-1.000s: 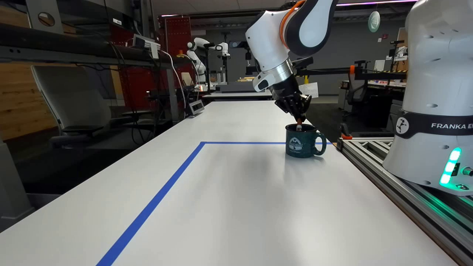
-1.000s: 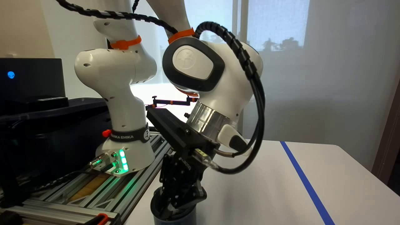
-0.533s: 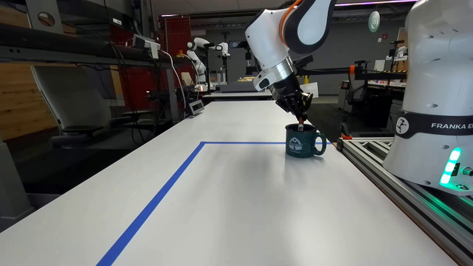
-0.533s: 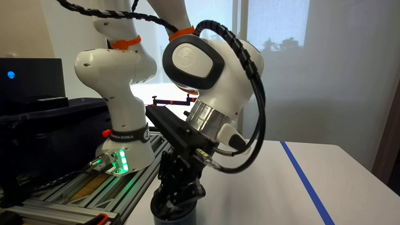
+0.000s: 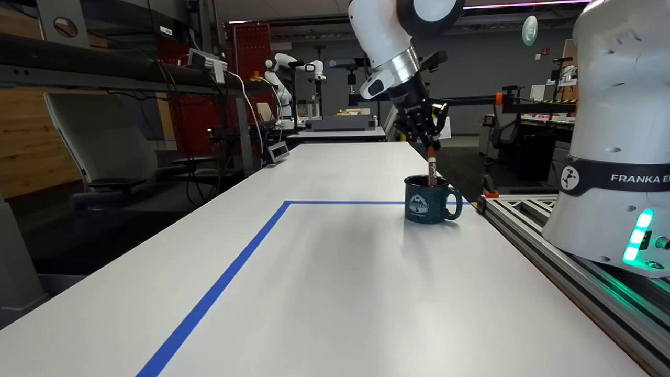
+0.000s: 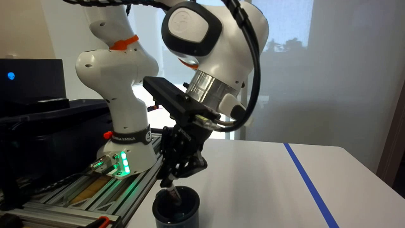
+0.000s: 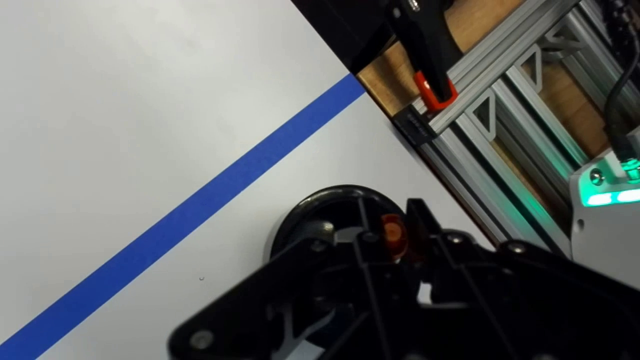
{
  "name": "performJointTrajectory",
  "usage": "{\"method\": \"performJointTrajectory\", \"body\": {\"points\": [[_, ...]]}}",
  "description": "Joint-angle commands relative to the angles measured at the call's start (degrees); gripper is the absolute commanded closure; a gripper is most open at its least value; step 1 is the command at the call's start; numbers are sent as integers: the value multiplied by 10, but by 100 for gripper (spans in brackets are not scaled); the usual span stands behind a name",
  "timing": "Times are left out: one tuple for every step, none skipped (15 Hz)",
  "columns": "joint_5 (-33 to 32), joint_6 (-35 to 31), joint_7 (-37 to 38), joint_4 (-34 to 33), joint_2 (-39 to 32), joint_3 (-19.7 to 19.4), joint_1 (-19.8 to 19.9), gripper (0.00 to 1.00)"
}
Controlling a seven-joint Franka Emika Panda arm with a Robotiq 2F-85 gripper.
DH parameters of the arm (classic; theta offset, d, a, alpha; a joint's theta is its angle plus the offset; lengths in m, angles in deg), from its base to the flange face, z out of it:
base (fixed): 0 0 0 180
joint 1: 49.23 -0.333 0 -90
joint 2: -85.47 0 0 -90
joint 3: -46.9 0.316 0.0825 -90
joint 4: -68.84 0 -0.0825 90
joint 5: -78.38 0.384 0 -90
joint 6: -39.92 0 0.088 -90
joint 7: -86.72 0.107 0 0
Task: Put the marker on the table.
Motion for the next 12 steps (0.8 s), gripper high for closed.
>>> {"method": "performJointTrajectory", "body": {"points": [[38,60,-36,11,88,-1,-7,95],[48,72,-42,11,105,-2,-8,95],[57,83,-45,11,120,-2,-9,95],[69,91,-48,11,136,-4,-11,95],[80,99,-48,10,150,-4,-13,95],[94,103,-47,8,162,-5,-16,95],[106,107,-45,8,173,-6,-18,95],[115,108,-41,4,181,-5,-21,95],[125,107,-40,1,186,-6,-25,95],[136,103,-38,-4,188,-7,-29,95],[143,94,-35,-4,191,-8,-32,95],[151,89,-35,-6,190,-10,-35,95]]}}
